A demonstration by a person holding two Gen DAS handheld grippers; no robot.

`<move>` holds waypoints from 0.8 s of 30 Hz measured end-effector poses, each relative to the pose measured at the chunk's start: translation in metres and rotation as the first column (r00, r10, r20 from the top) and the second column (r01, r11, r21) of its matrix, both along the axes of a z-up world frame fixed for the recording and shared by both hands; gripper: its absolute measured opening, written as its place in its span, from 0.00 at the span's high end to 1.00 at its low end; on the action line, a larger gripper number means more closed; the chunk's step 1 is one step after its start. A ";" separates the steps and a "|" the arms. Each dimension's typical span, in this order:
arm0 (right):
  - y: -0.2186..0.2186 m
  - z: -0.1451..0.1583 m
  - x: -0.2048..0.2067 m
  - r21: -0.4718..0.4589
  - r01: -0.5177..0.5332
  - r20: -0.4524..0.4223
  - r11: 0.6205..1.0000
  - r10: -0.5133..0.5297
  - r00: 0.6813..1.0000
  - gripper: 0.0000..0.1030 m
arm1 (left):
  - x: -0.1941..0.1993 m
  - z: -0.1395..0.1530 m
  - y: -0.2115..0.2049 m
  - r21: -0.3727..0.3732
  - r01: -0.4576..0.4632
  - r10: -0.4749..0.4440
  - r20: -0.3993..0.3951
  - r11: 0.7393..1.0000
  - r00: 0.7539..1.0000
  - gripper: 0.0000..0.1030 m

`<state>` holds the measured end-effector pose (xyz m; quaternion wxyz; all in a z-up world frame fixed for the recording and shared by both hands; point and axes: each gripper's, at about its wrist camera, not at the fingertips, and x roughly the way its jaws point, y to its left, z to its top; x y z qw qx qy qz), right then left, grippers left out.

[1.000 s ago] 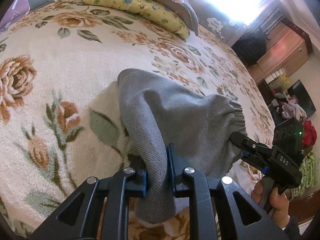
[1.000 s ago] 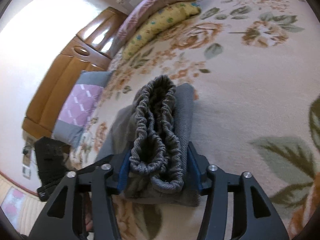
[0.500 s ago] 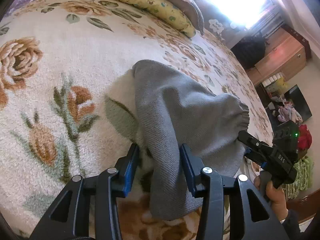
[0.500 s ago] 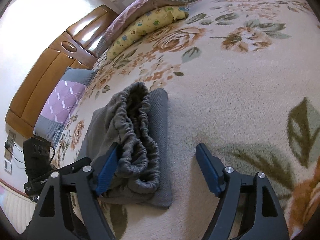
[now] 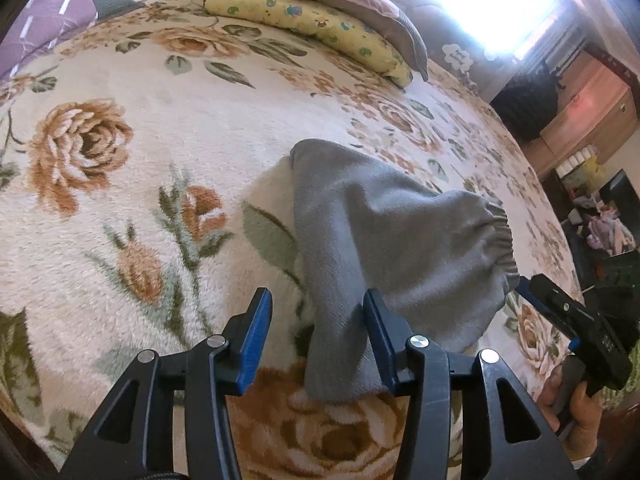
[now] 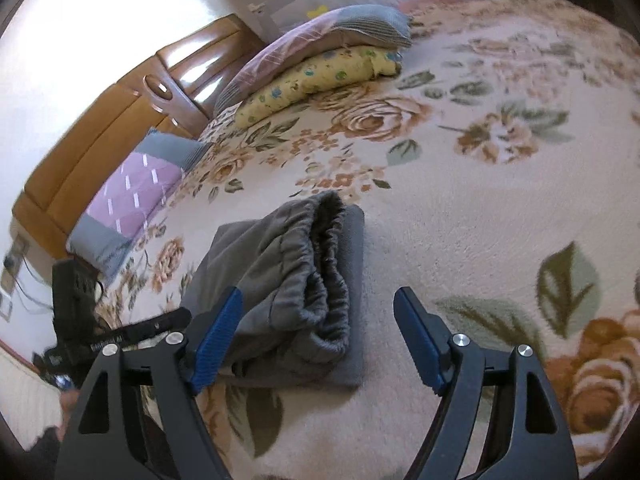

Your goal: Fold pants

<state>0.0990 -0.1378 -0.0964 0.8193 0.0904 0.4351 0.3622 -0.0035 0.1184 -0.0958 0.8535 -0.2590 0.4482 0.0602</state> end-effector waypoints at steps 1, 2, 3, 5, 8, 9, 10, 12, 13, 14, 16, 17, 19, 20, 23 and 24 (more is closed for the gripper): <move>0.001 0.001 -0.003 -0.012 -0.013 0.011 1.000 0.013 1.000 0.24 | 0.000 0.002 -0.002 0.006 0.006 -0.006 0.002 1.000 1.000 0.53; 0.004 0.003 -0.008 -0.028 -0.033 0.024 0.999 0.034 0.999 0.24 | -0.001 0.003 -0.005 0.012 0.013 -0.013 0.002 1.000 1.000 0.53; 0.005 0.003 -0.011 -0.037 -0.048 0.031 0.998 0.049 0.998 0.24 | 0.000 0.004 -0.007 0.019 0.018 -0.018 0.000 1.000 1.000 0.52; 0.011 0.004 -0.018 -0.059 -0.086 0.047 0.995 0.089 0.995 0.23 | -0.001 0.007 -0.011 0.037 0.032 -0.032 -0.002 0.999 1.000 0.50; 0.016 0.004 -0.026 -0.082 -0.119 0.056 0.989 0.124 0.991 0.22 | -0.003 0.013 -0.015 0.045 0.039 -0.040 0.006 0.998 0.999 0.46; 0.017 0.004 -0.029 -0.089 -0.125 0.058 0.988 0.131 0.990 0.22 | -0.004 0.015 -0.016 0.048 0.041 -0.041 0.007 0.998 0.999 0.46; 0.018 0.004 -0.030 -0.096 -0.129 0.060 0.987 0.135 0.989 0.21 | -0.004 0.016 -0.018 0.054 0.043 -0.044 0.007 0.998 0.999 0.45; 0.019 0.004 -0.034 -0.109 -0.135 0.063 0.985 0.142 0.988 0.20 | -0.006 0.018 -0.021 0.073 0.048 -0.048 0.003 0.996 0.999 0.43; 0.020 0.004 -0.035 -0.115 -0.139 0.064 0.984 0.147 0.987 0.19 | -0.007 0.020 -0.023 0.088 0.049 -0.050 0.002 0.995 0.999 0.42; 0.020 0.004 -0.037 -0.119 -0.143 0.064 0.983 0.151 0.986 0.19 | -0.008 0.021 -0.024 0.097 0.052 -0.052 0.002 0.994 0.999 0.41; 0.020 0.005 -0.040 -0.131 -0.150 0.067 0.980 0.160 0.985 0.19 | -0.011 0.022 -0.027 0.111 0.056 -0.056 0.001 0.992 0.998 0.39; 0.020 0.005 -0.042 -0.136 -0.154 0.069 0.979 0.164 0.984 0.18 | -0.012 0.023 -0.029 0.119 0.059 -0.060 0.000 0.991 0.998 0.38; 0.020 0.006 -0.045 -0.149 -0.165 0.071 0.975 0.177 0.982 0.18 | -0.015 0.024 -0.031 0.133 0.066 -0.067 0.001 0.989 0.998 0.37; 0.020 0.006 -0.046 -0.158 -0.168 0.073 0.973 0.181 0.981 0.17 | -0.017 0.025 -0.033 0.145 0.070 -0.070 -0.001 0.987 0.998 0.37; 0.021 0.008 -0.051 -0.183 -0.181 0.081 0.966 0.198 0.977 0.16 | -0.021 0.027 -0.040 0.174 0.083 -0.083 -0.006 0.981 0.996 0.35; 0.021 0.008 -0.052 -0.192 -0.185 0.084 0.964 0.204 0.975 0.16 | -0.022 0.027 -0.042 0.181 0.086 -0.086 -0.007 0.980 0.996 0.34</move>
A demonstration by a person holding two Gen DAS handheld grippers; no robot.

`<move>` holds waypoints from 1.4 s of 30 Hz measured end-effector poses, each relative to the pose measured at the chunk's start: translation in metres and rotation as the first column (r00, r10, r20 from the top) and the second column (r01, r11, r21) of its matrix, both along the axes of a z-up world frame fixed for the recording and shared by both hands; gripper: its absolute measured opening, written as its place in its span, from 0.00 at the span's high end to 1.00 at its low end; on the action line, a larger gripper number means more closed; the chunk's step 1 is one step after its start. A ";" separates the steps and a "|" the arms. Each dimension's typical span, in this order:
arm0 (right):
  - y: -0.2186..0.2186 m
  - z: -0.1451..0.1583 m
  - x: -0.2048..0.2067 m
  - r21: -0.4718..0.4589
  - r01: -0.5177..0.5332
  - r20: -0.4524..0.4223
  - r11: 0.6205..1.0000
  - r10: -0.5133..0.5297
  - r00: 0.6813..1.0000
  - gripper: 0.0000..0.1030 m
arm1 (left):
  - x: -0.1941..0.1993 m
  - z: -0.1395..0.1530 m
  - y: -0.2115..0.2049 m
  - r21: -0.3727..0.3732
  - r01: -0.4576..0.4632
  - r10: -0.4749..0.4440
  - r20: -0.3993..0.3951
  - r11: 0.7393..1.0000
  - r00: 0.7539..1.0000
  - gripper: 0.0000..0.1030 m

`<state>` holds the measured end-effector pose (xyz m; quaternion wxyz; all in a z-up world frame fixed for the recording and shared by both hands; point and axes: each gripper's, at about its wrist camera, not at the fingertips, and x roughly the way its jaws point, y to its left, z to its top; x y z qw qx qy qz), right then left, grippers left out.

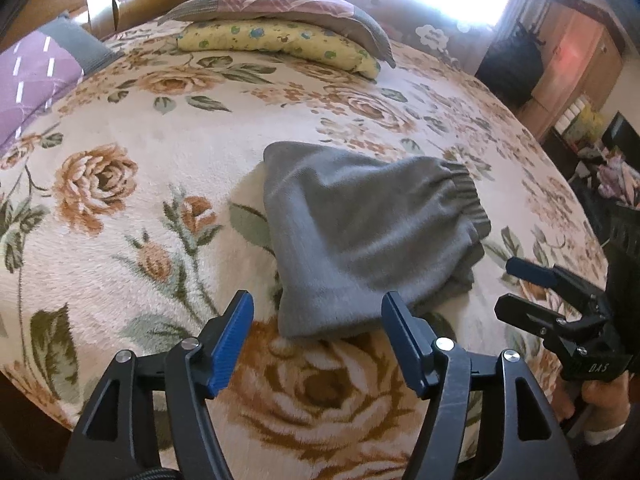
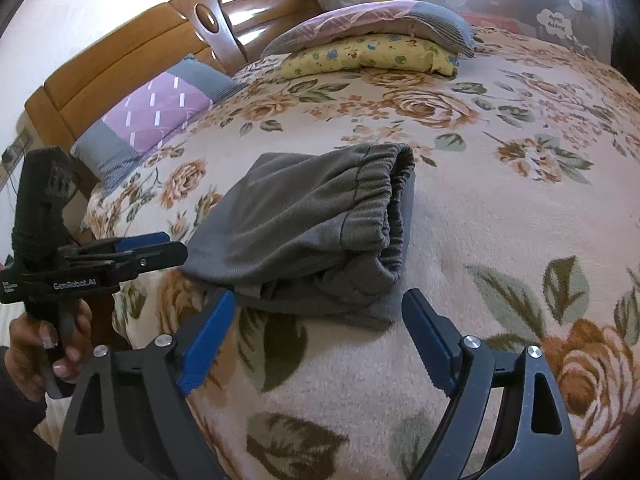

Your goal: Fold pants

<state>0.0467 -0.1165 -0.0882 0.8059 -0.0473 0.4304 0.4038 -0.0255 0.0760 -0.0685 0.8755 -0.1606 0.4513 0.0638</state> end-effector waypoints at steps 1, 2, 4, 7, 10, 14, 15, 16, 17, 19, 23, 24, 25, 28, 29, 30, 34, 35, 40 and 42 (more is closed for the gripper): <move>0.001 0.001 -0.002 -0.011 -0.009 0.009 1.000 0.009 1.000 0.16 | -0.001 0.000 -0.002 0.009 0.005 -0.006 0.002 1.000 1.000 0.34; 0.002 0.001 -0.003 -0.019 -0.016 0.015 1.000 0.016 1.000 0.16 | -0.003 0.001 -0.005 0.019 0.013 -0.013 0.002 1.000 1.000 0.33; 0.006 0.003 -0.007 -0.039 -0.038 0.031 0.999 0.040 0.999 0.15 | -0.005 0.001 -0.008 0.039 0.017 -0.017 -0.002 0.999 1.000 0.32; 0.011 0.004 -0.009 -0.058 -0.061 0.048 0.996 0.063 0.997 0.14 | -0.008 0.003 -0.013 0.072 0.020 -0.020 -0.002 0.997 1.000 0.31; 0.016 0.003 -0.010 -0.080 -0.068 0.060 0.994 0.073 0.996 0.12 | -0.010 0.004 -0.013 0.093 0.007 -0.007 -0.002 0.996 1.000 0.28; 0.021 0.002 -0.009 -0.088 -0.048 0.064 0.995 0.054 0.997 0.11 | -0.009 0.004 -0.015 0.124 -0.016 0.018 -0.012 0.992 1.000 0.25; 0.021 0.001 -0.009 -0.087 -0.035 0.065 0.996 0.041 0.997 0.11 | -0.010 0.004 -0.015 0.127 -0.019 0.021 -0.013 0.992 1.000 0.24; 0.022 0.001 -0.009 -0.085 -0.030 0.064 0.996 0.036 0.997 0.11 | -0.010 0.004 -0.016 0.131 -0.023 0.025 -0.013 0.991 1.000 0.23; 0.023 0.000 -0.009 -0.082 -0.027 0.063 0.996 0.032 0.998 0.10 | -0.010 0.004 -0.017 0.137 -0.026 0.028 -0.014 0.990 1.000 0.23; 0.025 -0.002 -0.010 -0.087 -0.020 0.063 0.996 0.026 0.998 0.09 | -0.011 0.004 -0.019 0.153 -0.028 0.030 -0.013 0.988 0.999 0.23; 0.028 -0.005 -0.012 -0.088 -0.022 0.054 0.996 0.027 0.998 0.09 | -0.012 0.005 -0.024 0.179 -0.030 0.033 -0.013 0.983 0.999 0.22; 0.029 -0.006 -0.012 -0.088 -0.021 0.053 0.996 0.026 0.998 0.09 | -0.012 0.006 -0.025 0.182 -0.029 0.032 -0.013 0.983 0.999 0.22; 0.029 -0.006 -0.012 -0.087 -0.021 0.051 0.996 0.025 0.998 0.09 | -0.011 0.005 -0.025 0.185 -0.028 0.031 -0.014 0.982 0.999 0.22; 0.029 -0.006 -0.013 -0.088 -0.016 0.054 0.996 0.021 0.998 0.08 | -0.011 0.006 -0.026 0.194 -0.026 0.029 -0.015 0.981 0.999 0.22; 0.028 -0.006 -0.012 -0.085 -0.014 0.055 0.996 0.019 0.998 0.08 | -0.012 0.006 -0.026 0.194 -0.027 0.031 -0.015 0.981 0.999 0.22; 0.028 -0.005 -0.012 -0.083 -0.011 0.054 0.997 0.016 0.998 0.08 | -0.012 0.006 -0.026 0.195 -0.029 0.032 -0.016 0.980 0.999 0.22; 0.027 -0.003 -0.011 -0.077 -0.004 0.057 0.997 0.008 0.998 0.08 | -0.013 0.007 -0.026 0.197 -0.032 0.036 -0.015 0.980 0.999 0.22; 0.026 -0.003 -0.011 -0.076 -0.003 0.057 0.997 0.007 0.998 0.08 | -0.012 0.007 -0.026 0.198 -0.033 0.037 -0.015 0.980 0.999 0.22; 0.026 -0.002 -0.011 -0.076 -0.003 0.058 0.997 0.007 0.998 0.07 | -0.013 0.008 -0.024 0.198 -0.037 0.041 -0.015 0.980 0.999 0.22; 0.027 -0.002 -0.011 -0.075 -0.004 0.056 0.997 0.008 0.998 0.07 | -0.013 0.008 -0.024 0.199 -0.037 0.041 -0.014 0.979 0.999 0.22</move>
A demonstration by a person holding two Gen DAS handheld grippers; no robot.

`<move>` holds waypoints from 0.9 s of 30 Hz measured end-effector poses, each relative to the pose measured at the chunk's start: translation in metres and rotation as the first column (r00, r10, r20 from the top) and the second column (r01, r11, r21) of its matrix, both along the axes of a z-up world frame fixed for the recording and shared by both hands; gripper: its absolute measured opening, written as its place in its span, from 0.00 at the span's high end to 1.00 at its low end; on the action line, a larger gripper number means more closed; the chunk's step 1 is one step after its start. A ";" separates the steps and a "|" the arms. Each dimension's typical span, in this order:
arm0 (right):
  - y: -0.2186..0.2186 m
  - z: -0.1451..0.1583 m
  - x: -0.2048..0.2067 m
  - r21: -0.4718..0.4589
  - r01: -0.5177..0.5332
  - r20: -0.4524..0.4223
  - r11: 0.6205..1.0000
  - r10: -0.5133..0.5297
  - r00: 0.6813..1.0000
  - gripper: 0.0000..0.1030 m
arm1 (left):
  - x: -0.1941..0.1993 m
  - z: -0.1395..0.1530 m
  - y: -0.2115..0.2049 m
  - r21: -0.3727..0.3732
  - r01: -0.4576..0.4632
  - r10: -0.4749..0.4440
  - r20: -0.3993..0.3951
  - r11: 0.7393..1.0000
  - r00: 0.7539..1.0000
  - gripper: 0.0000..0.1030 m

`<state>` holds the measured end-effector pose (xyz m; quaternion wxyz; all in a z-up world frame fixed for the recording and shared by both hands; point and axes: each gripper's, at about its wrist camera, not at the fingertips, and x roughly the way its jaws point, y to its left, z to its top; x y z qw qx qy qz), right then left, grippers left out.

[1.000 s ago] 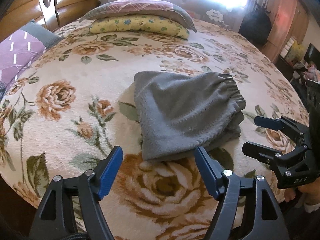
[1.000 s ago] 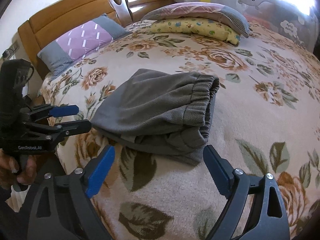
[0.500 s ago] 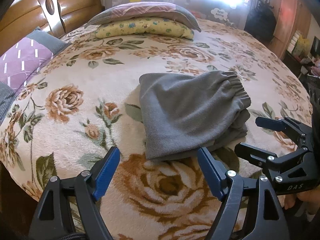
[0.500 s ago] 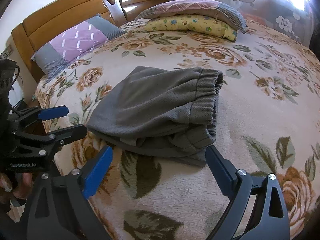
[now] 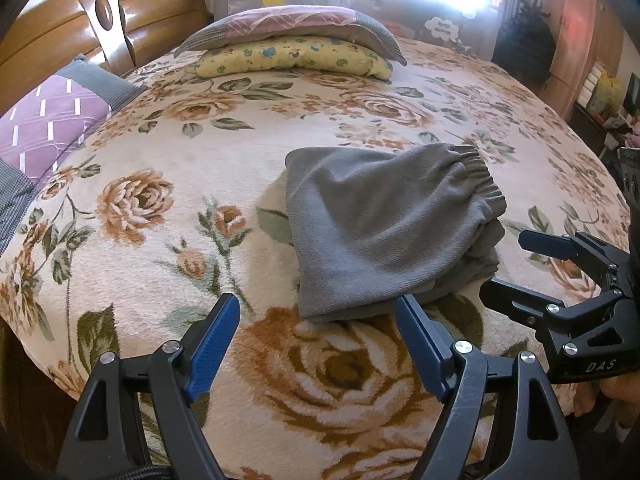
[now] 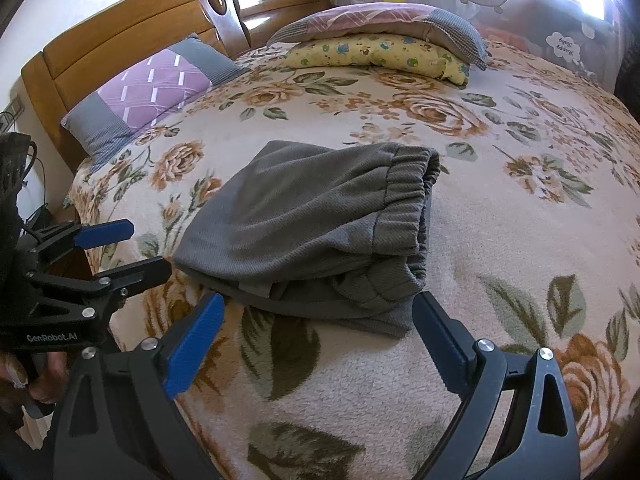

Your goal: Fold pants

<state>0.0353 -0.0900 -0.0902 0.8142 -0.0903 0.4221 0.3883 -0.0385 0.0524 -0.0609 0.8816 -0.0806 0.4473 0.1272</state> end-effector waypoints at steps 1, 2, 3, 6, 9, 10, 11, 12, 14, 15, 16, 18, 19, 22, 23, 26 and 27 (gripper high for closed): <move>0.000 0.000 0.000 -0.001 0.001 0.002 1.000 -0.001 1.000 0.07 | 0.000 0.000 0.000 0.000 0.001 -0.001 0.000 1.000 1.000 0.22; 0.000 0.000 0.000 0.000 0.002 0.002 1.000 -0.002 1.000 0.07 | 0.000 0.000 0.000 0.001 -0.002 0.002 0.000 1.000 1.000 0.22; 0.000 0.000 0.000 0.002 0.001 0.001 1.000 -0.001 1.000 0.07 | 0.000 0.000 0.000 0.001 -0.002 0.002 0.002 1.000 1.000 0.22; 0.001 0.001 0.000 0.001 0.001 0.002 1.000 -0.001 1.000 0.07 | -0.001 0.000 0.000 0.003 -0.002 0.001 0.007 1.000 1.000 0.22; 0.001 0.001 0.000 0.002 0.001 0.002 1.000 -0.001 1.000 0.07 | -0.001 0.002 -0.003 0.026 0.008 -0.009 0.021 1.000 1.000 0.22; 0.001 0.002 0.000 0.002 0.002 0.004 1.000 -0.002 1.000 0.07 | -0.002 0.003 -0.004 0.035 0.012 -0.013 0.027 0.999 1.000 0.22; 0.001 0.003 0.000 0.002 0.002 0.006 1.000 -0.003 1.000 0.07 | -0.002 0.004 -0.005 0.044 0.013 -0.014 0.032 0.999 0.999 0.22; 0.001 0.003 0.000 0.002 0.003 0.005 1.000 -0.003 1.000 0.07 | -0.002 0.004 -0.006 0.051 0.014 -0.015 0.035 0.999 0.999 0.22; 0.001 0.003 0.000 0.001 0.002 0.006 1.000 -0.002 1.000 0.07 | -0.002 0.004 -0.006 0.051 0.013 -0.015 0.039 0.999 0.999 0.22; 0.001 0.003 0.000 0.001 0.002 0.007 1.000 -0.002 1.000 0.07 | -0.003 0.004 -0.006 0.052 0.012 -0.014 0.041 0.999 0.999 0.22; 0.000 0.003 0.000 0.002 0.001 0.007 1.000 -0.001 1.000 0.07 | -0.003 0.004 -0.005 0.053 0.010 -0.012 0.042 0.999 0.999 0.22; 0.000 0.003 0.000 0.002 0.001 0.006 1.000 -0.001 1.000 0.07 | -0.003 0.004 -0.004 0.055 0.005 -0.007 0.042 0.998 0.999 0.22; 0.000 0.003 0.000 0.002 0.002 0.007 1.000 -0.002 1.000 0.07 | -0.003 0.004 -0.003 0.055 0.001 -0.003 0.043 0.998 0.999 0.22; 0.000 0.003 0.001 0.002 0.002 0.005 1.000 -0.002 1.000 0.07 | -0.004 0.003 -0.002 0.049 -0.002 0.000 0.044 0.999 0.999 0.22; 0.000 0.002 0.000 0.002 0.003 0.006 1.000 -0.003 1.000 0.07 | -0.004 0.003 -0.001 0.048 -0.002 0.000 0.044 0.999 0.999 0.22; 0.000 0.002 0.000 0.002 0.001 0.006 1.000 -0.001 1.000 0.07 | -0.003 0.003 -0.001 0.050 -0.003 0.000 0.045 0.999 0.999 0.22; 0.000 0.002 0.000 0.002 0.002 0.006 1.000 -0.002 1.000 0.07 | -0.003 0.003 -0.001 0.050 -0.002 -0.001 0.045 0.999 0.999 0.22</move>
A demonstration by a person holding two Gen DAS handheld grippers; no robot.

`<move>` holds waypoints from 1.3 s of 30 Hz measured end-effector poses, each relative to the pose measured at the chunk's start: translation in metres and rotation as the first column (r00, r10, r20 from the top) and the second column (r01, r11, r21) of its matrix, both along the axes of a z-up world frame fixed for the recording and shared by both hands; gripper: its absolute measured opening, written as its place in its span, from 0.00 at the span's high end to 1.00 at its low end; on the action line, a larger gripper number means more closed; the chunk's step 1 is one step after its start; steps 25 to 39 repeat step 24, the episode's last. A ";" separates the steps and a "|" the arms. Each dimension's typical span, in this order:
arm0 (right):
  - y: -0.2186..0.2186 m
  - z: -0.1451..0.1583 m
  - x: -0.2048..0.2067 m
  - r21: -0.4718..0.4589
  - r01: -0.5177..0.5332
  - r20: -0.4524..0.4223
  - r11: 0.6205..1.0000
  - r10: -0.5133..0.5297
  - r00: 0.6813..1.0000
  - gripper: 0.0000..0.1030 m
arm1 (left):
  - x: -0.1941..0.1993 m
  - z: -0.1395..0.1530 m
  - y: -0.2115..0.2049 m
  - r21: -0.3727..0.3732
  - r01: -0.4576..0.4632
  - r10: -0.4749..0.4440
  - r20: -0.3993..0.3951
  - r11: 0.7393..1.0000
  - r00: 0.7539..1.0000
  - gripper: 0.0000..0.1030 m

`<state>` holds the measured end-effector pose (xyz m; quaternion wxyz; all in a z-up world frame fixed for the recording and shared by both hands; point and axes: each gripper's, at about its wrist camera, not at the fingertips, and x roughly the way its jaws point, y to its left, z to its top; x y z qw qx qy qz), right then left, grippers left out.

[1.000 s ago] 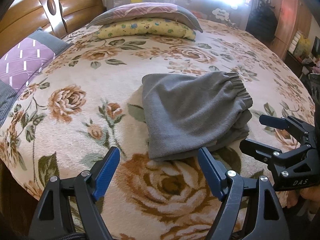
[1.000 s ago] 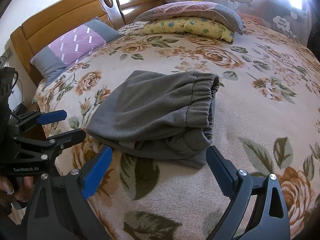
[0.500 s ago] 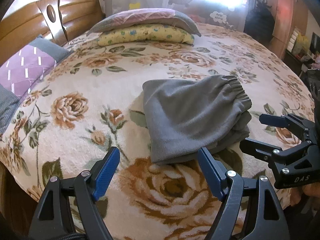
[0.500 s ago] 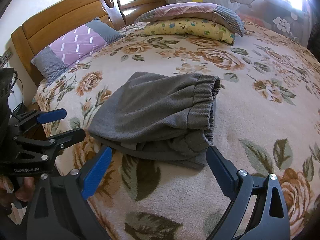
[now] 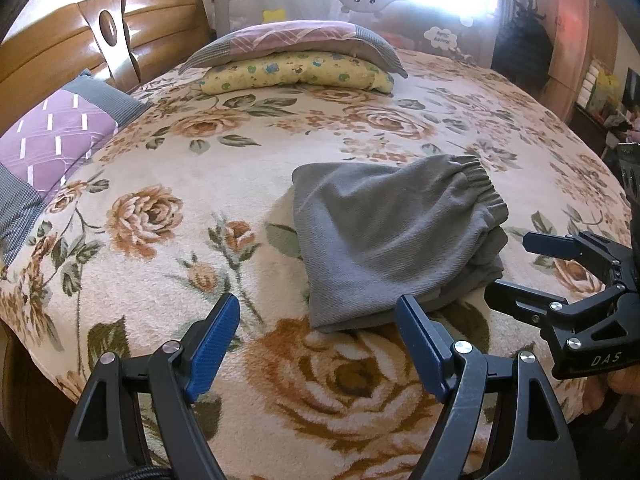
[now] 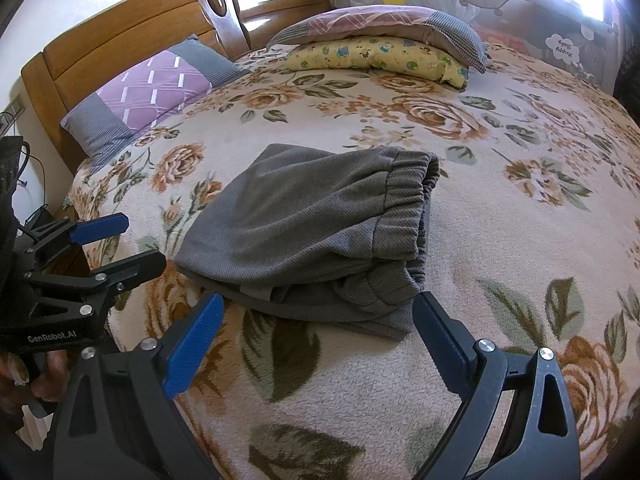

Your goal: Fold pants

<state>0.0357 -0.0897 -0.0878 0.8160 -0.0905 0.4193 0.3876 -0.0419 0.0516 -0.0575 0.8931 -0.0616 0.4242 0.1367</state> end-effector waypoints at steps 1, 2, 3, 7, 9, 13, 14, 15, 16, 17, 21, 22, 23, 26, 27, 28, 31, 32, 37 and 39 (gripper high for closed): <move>0.000 0.000 0.000 0.000 0.000 0.000 1.000 0.000 1.000 0.07 | 0.000 0.000 0.000 0.001 -0.001 0.001 -0.001 1.000 1.000 0.22; 0.000 0.000 0.000 0.000 0.001 0.000 1.000 -0.001 1.000 0.07 | 0.000 0.000 0.000 0.001 -0.001 0.001 0.000 1.000 1.000 0.22; 0.000 0.000 0.000 0.001 0.001 0.000 1.000 -0.001 1.000 0.07 | 0.000 0.000 0.000 0.000 -0.002 0.002 0.001 1.000 1.000 0.22; 0.000 0.000 0.000 0.001 0.000 0.001 1.000 0.000 1.000 0.07 | -0.001 0.000 0.000 0.001 -0.003 0.003 0.000 1.000 1.000 0.22; 0.000 0.000 0.000 0.000 0.001 -0.001 1.000 -0.001 1.000 0.07 | 0.000 0.000 0.000 -0.001 -0.002 0.002 0.000 1.000 1.000 0.22; 0.000 0.000 0.000 0.001 0.001 -0.001 1.000 -0.001 1.000 0.07 | 0.000 0.000 0.000 0.001 -0.001 0.001 0.000 1.000 1.000 0.22; 0.000 0.000 0.000 0.000 0.002 0.000 1.000 -0.002 1.000 0.07 | 0.000 0.000 -0.001 0.003 -0.003 0.003 -0.001 1.000 1.000 0.22; 0.000 0.000 0.000 0.001 0.002 0.000 1.000 -0.002 1.000 0.07 | -0.001 0.000 -0.001 0.003 -0.003 0.003 -0.001 1.000 1.000 0.22; 0.000 0.001 0.000 0.002 0.002 0.000 1.000 -0.002 1.000 0.07 | -0.001 0.000 -0.001 0.001 -0.002 0.002 0.001 1.000 1.000 0.22; 0.000 0.002 0.001 0.004 0.003 0.000 1.000 -0.003 1.000 0.07 | 0.000 0.000 -0.001 0.004 -0.002 0.002 0.000 1.000 1.000 0.22; 0.000 0.001 0.001 0.002 0.001 0.000 1.000 -0.001 1.000 0.07 | 0.001 0.000 -0.003 0.014 -0.001 0.001 -0.006 1.000 1.000 0.22; 0.000 0.001 0.001 0.001 0.001 -0.001 1.000 -0.001 1.000 0.07 | 0.001 0.000 -0.003 0.015 -0.001 0.001 -0.006 1.000 1.000 0.22; 0.000 0.001 0.001 0.001 0.001 -0.001 1.000 -0.001 1.000 0.07 | 0.001 0.000 -0.003 0.017 -0.002 0.002 -0.006 1.000 1.000 0.22; 0.000 0.001 0.001 0.002 0.000 0.000 1.000 0.000 1.000 0.07 | 0.002 0.000 -0.004 0.017 -0.002 0.002 -0.009 1.000 1.000 0.22; 0.000 0.001 0.001 0.002 0.000 0.000 1.000 0.000 1.000 0.07 | 0.002 0.000 -0.004 0.017 -0.002 0.002 -0.009 1.000 1.000 0.22; 0.000 0.001 0.001 0.002 0.000 0.000 1.000 0.000 1.000 0.07 | 0.002 0.000 -0.004 0.017 -0.002 0.002 -0.009 1.000 1.000 0.22; 0.000 0.001 0.001 0.002 0.000 0.000 1.000 0.000 1.000 0.07 | 0.002 0.000 -0.004 0.017 -0.002 0.002 -0.009 1.000 1.000 0.22; 0.000 0.001 0.001 0.002 0.000 0.000 1.000 0.000 1.000 0.07 | 0.002 0.000 -0.004 0.017 -0.002 0.002 -0.009 1.000 1.000 0.22; 0.000 0.001 0.001 0.002 0.000 0.000 1.000 0.000 1.000 0.07 | 0.002 0.000 -0.004 0.017 -0.002 0.002 -0.009 1.000 1.000 0.22; 0.000 0.001 0.001 0.002 0.000 0.000 1.000 0.000 1.000 0.07 | 0.002 0.000 -0.004 0.017 -0.002 0.002 -0.009 1.000 1.000 0.22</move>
